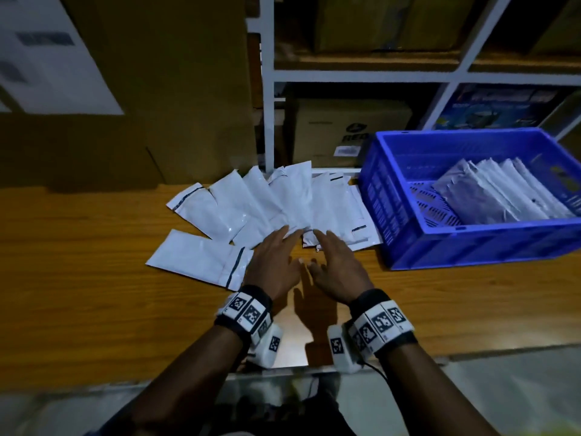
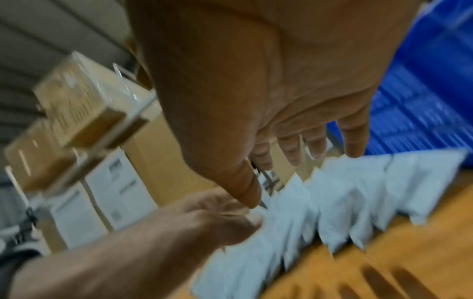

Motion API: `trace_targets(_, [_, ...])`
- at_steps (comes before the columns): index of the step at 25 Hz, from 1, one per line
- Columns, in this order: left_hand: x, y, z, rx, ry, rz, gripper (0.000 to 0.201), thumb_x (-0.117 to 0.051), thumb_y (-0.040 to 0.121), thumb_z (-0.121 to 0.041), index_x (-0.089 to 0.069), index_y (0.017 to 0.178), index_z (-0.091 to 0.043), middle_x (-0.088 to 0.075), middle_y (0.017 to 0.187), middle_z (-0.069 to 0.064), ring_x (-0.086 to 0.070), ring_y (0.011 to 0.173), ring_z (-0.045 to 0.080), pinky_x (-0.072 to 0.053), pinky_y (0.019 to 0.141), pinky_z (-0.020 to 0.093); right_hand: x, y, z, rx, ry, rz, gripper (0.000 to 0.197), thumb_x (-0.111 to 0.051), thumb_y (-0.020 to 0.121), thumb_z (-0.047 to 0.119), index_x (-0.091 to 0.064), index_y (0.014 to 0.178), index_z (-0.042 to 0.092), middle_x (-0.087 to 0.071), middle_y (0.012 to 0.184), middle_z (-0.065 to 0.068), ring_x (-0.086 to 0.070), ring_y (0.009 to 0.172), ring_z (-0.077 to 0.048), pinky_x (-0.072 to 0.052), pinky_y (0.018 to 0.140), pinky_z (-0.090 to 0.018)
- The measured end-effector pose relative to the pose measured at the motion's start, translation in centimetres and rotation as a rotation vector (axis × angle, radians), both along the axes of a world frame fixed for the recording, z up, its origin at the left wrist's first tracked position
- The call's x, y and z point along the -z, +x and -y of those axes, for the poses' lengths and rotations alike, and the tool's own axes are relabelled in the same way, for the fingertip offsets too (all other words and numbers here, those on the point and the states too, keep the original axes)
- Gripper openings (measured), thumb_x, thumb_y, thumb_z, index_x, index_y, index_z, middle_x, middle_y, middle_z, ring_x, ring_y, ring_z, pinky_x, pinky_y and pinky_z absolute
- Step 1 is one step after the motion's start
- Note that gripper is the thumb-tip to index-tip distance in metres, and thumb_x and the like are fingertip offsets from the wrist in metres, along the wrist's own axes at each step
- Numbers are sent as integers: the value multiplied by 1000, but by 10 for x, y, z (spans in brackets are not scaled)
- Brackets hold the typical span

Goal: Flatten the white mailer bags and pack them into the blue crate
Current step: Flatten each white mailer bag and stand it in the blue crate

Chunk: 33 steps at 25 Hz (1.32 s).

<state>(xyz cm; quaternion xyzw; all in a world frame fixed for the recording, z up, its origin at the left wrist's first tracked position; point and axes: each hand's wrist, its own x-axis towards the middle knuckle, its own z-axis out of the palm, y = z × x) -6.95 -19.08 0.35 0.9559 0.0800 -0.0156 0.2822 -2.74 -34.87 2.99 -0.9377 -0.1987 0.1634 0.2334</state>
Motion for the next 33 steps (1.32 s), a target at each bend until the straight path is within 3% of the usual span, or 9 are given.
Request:
trace_targets(7, [13, 30, -18, 4, 44, -50, 61, -58, 97, -31, -33, 153, -34, -23, 164, -2, -23, 149, 22, -27, 119, 45, 28, 47, -10, 69, -138, -26, 66, -51, 97, 39, -22, 155, 24, -19, 162, -7, -18, 148, -28, -26, 118, -45])
trace_targets(13, [19, 106, -6, 81, 79, -86, 60, -57, 98, -28, -33, 154, -29, -23, 164, 1, -24, 149, 22, -25, 120, 40, 45, 112, -20, 192, -231, 39, 54, -56, 92, 34, -37, 140, 17, -47, 135, -13, -46, 121, -36, -42, 97, -47])
trace_targets(19, [24, 153, 0, 103, 167, -110, 61, -58, 98, -33, -33, 154, -30, -24, 164, 1, -26, 147, 22, -26, 116, 38, 67, 141, -31, 335, -180, -44, 81, -69, 88, 28, -19, 149, 12, -44, 136, -17, -52, 118, -35, -45, 95, -44])
trace_targets(21, [24, 157, 1, 117, 175, -129, 63, -59, 98, -33, -31, 154, -30, -23, 164, 1, -25, 148, 22, -25, 117, 37, 67, 146, -30, 407, -80, -84, 68, -72, 86, 20, -32, 140, 9, -53, 128, -17, -57, 114, -33, -48, 89, -39])
trace_targets(23, [23, 159, 1, 135, 163, -137, 65, -59, 97, -32, -29, 155, -30, -21, 165, 2, -23, 149, 23, -24, 117, 37, 65, 146, -27, 433, 2, -80, 36, -70, 85, 15, -50, 113, 7, -62, 113, -16, -61, 105, -33, -46, 76, -32])
trace_targets(25, [20, 157, 0, 179, 155, -117, 71, -61, 96, -27, -24, 156, -31, -19, 165, 5, -21, 149, 25, -25, 118, 40, 61, 140, -21, 434, 73, -62, 18, -65, 84, 16, -58, 98, 7, -65, 105, -14, -62, 103, -32, -45, 73, -29])
trace_targets(29, [12, 150, 2, 320, 282, 6, 91, -67, 89, -15, -12, 158, -37, -5, 167, 7, -9, 152, 29, -22, 121, 45, 32, 105, -8, 442, 121, -8, 45, -61, 91, 36, -59, 130, 13, -57, 131, -12, -54, 121, -29, -47, 95, -38])
trace_targets(31, [2, 148, 5, 399, 389, 59, 89, -67, 90, -16, -12, 158, -39, 5, 168, 4, 2, 154, 28, -10, 123, 45, 18, 81, 0, 431, 108, 54, 45, -58, 93, 35, -57, 134, 15, -55, 133, -11, -54, 121, -28, -47, 96, -39])
trace_targets(33, [-9, 143, 10, 470, 506, 112, 79, -67, 92, -19, -24, 155, -37, 7, 168, 3, 7, 154, 26, 0, 122, 46, 10, 55, 7, 427, 107, 111, 39, -57, 92, 33, -61, 128, 17, -57, 127, -10, -57, 114, -28, -49, 89, -38])
